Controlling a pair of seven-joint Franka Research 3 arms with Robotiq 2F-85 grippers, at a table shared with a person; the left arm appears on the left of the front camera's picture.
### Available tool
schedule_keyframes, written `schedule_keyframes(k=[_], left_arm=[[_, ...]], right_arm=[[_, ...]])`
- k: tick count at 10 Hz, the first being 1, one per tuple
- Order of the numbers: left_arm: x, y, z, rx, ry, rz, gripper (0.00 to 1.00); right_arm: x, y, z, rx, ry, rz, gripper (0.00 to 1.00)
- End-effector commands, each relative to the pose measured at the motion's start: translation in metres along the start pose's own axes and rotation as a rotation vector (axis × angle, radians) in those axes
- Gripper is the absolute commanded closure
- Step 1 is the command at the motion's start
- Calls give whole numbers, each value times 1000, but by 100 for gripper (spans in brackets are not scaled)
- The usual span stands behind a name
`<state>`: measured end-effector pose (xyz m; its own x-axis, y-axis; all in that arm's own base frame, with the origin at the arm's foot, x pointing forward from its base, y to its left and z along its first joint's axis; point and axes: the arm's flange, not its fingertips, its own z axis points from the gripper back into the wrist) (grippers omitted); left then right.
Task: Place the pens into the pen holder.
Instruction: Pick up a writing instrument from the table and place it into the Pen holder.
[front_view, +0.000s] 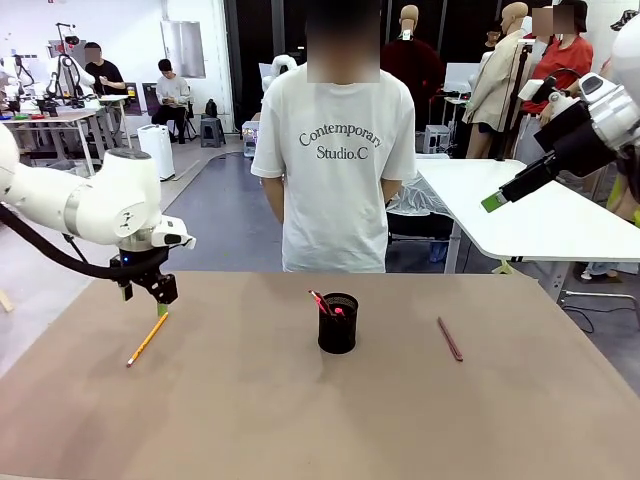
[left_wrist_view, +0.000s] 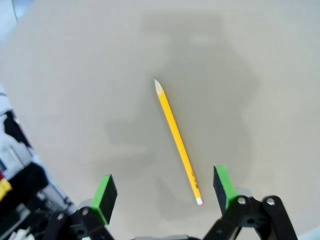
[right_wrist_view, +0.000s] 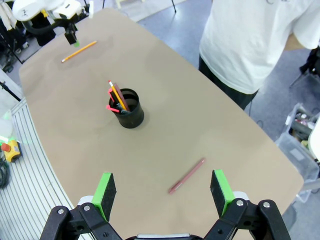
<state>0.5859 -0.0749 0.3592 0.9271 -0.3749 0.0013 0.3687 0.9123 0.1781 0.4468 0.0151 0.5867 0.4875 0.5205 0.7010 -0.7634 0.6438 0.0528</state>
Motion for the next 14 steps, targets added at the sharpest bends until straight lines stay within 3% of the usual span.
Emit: schedule_keyframes(k=[1,3,5,11,12,14], left_arm=[[14,2,-4,-31,72,47,0],[17,9,-20,-59,79,74,0],[21,15,-34,-105,24,65,0],[19,19,-42,-195,-33,119,0],[19,20,-43,-178,-43,123,2],[18,17,-48,-165,-52,130,26]], right_arm=[[0,-1,0,14,-20,0,0],[0,-1,0,14,-20,0,0],[0,-1,0,14,-20,0,0],[0,-1,0,14,-20,0,0],[0,-1,0,14,-20,0,0],[0,-1,0,14,-20,0,0]])
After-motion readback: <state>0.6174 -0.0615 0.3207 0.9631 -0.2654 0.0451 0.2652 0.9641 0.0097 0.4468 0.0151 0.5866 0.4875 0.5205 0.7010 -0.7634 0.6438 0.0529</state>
